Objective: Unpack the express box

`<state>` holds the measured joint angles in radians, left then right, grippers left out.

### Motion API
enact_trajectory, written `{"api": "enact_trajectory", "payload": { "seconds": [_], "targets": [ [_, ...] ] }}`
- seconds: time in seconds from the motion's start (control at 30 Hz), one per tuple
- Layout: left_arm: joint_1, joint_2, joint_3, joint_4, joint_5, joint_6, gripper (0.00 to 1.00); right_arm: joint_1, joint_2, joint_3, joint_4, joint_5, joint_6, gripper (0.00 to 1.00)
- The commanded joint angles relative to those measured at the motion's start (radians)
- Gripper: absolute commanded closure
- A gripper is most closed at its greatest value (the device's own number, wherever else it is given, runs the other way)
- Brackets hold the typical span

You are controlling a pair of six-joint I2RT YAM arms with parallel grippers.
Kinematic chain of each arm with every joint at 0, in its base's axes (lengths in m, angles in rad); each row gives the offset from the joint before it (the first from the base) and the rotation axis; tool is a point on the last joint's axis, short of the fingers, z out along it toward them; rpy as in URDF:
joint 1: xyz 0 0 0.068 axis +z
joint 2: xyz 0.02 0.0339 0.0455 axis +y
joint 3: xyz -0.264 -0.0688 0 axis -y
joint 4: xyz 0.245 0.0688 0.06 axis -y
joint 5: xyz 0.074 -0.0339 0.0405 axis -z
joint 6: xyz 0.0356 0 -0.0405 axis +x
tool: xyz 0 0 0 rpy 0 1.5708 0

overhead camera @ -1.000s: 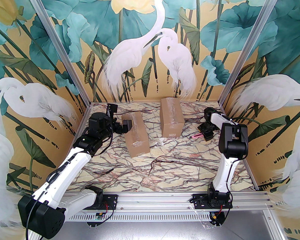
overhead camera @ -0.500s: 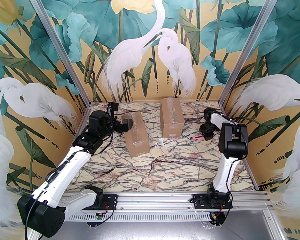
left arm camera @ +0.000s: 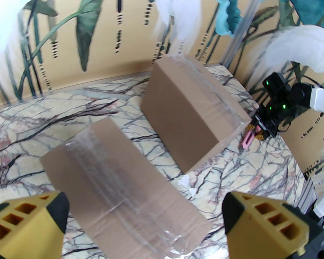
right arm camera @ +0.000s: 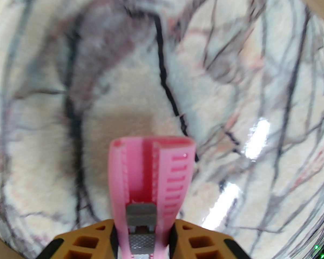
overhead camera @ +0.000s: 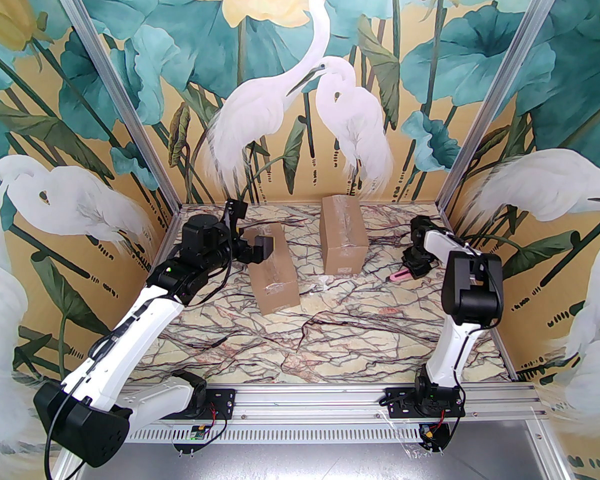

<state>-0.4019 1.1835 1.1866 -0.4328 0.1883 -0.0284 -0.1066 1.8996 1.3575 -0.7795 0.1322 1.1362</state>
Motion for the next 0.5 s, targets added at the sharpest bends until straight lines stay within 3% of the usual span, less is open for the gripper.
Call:
{"api": "enact_trajectory", "payload": {
  "seconds": [0.0,0.2,0.47],
  "targets": [
    [-0.041,0.036,0.063,-0.054,0.058,0.035,0.01,0.011,-0.137,-0.034,0.027,0.05,-0.051,0.65],
    [-0.137,0.134,0.176,-0.071,0.127,0.038,0.01,0.043,-0.328,-0.095,0.02,0.049,-0.131,0.65],
    [-0.287,0.372,0.433,-0.14,0.224,0.035,0.01,0.14,-0.619,-0.135,0.053,0.055,-0.252,0.66]
  ]
}}
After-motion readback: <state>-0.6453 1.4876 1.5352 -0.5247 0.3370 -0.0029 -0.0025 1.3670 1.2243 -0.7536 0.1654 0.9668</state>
